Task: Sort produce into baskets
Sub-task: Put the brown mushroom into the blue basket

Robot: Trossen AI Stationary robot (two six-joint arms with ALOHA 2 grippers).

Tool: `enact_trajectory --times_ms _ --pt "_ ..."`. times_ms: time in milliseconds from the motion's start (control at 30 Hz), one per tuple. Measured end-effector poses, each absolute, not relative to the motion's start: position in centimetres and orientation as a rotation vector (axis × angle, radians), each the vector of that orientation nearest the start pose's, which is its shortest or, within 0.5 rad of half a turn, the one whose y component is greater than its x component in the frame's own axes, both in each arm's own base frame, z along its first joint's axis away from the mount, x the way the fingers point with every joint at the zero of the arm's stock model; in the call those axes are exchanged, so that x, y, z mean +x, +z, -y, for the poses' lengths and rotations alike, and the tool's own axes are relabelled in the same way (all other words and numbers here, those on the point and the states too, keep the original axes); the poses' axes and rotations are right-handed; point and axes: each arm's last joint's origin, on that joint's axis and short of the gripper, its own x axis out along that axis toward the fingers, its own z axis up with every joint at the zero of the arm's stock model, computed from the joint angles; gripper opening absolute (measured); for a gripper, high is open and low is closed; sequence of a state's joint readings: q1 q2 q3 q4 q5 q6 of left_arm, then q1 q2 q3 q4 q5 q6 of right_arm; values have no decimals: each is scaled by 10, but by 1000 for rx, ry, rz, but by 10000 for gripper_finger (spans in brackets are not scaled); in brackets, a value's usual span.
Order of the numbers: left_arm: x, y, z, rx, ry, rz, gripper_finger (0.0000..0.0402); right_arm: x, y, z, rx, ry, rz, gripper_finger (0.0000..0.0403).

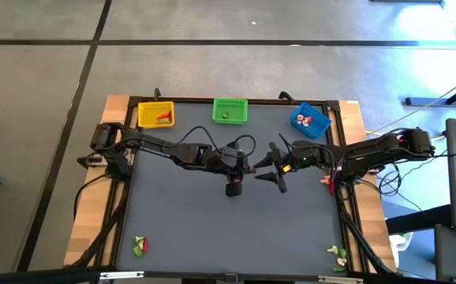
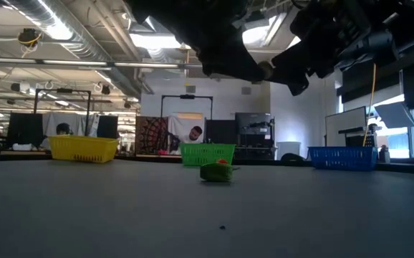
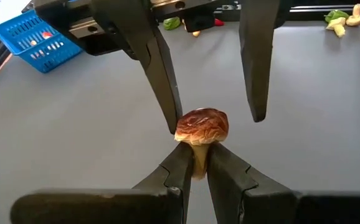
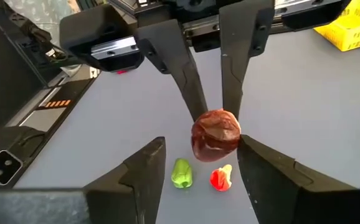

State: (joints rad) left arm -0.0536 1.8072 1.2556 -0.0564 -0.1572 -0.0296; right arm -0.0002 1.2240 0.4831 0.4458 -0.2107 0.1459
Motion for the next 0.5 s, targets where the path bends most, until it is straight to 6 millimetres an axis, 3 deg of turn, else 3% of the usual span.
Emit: enact_trajectory --times_ms 133,500 --pt "402 229 17 32 113 -586 43 244 202 -6 173 174 -306 176" --pt "403 231 17 30 111 -566 43 244 203 -5 141 168 -294 50"
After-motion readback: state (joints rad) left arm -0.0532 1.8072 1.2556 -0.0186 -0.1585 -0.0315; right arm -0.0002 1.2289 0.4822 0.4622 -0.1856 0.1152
